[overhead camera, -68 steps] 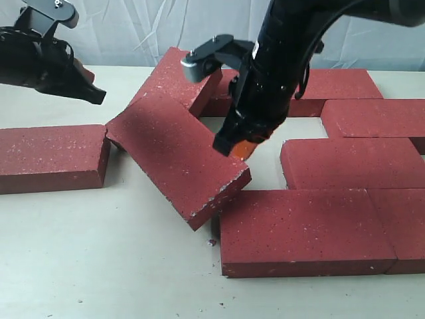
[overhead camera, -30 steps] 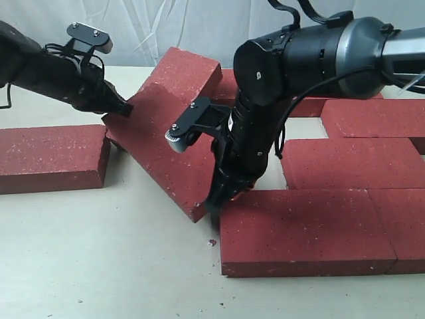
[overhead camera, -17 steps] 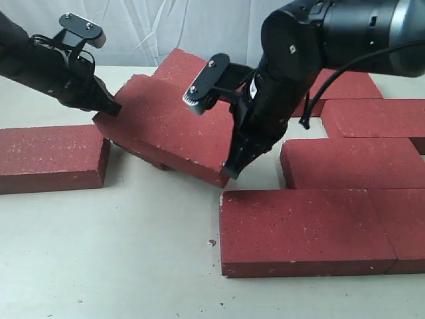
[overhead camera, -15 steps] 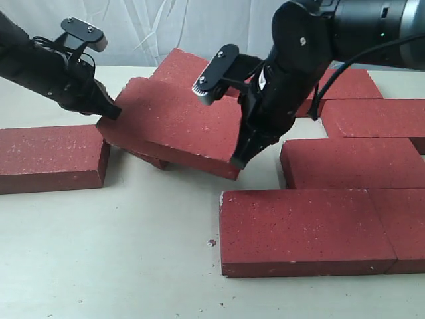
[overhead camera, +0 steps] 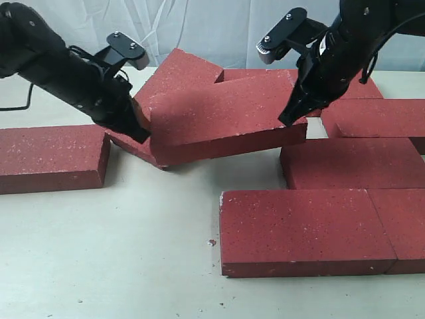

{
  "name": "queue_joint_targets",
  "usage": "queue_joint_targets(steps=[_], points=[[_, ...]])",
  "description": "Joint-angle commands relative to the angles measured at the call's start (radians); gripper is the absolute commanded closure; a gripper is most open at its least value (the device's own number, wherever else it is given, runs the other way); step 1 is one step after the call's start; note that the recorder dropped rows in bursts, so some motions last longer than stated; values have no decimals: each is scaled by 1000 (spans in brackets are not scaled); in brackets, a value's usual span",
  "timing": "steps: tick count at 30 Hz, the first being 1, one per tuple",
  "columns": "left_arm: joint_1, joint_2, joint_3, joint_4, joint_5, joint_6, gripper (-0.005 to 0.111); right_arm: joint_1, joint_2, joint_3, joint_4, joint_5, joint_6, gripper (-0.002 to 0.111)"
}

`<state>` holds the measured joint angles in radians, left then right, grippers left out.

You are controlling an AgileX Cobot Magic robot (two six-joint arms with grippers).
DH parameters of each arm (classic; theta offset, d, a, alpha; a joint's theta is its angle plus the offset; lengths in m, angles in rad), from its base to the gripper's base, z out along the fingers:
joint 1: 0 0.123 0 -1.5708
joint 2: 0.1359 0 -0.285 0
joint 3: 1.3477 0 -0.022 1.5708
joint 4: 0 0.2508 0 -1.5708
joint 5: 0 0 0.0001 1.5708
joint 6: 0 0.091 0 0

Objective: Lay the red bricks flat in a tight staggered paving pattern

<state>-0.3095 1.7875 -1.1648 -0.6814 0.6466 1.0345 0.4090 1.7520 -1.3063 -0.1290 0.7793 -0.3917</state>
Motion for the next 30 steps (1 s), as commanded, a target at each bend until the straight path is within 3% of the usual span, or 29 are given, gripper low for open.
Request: queue_joint_targets(steps=[1, 8, 16, 24, 30], points=[[-85, 4, -1, -74, -100, 8, 107, -2, -12, -8, -53, 14, 9, 109], [-149, 75, -3, -116, -207, 69, 107, -2, -15, -8, -138, 25, 78, 109], [-147, 79, -5, -103, -229, 67, 107, -2, 29, -6, 13, -65, 67, 109], [-63, 79, -5, -25, -222, -9, 107, 0, 97, -6, 320, -204, -81, 109], [2, 65, -5, -19, -140, -11, 107, 0, 125, -6, 548, -217, -266, 109]])
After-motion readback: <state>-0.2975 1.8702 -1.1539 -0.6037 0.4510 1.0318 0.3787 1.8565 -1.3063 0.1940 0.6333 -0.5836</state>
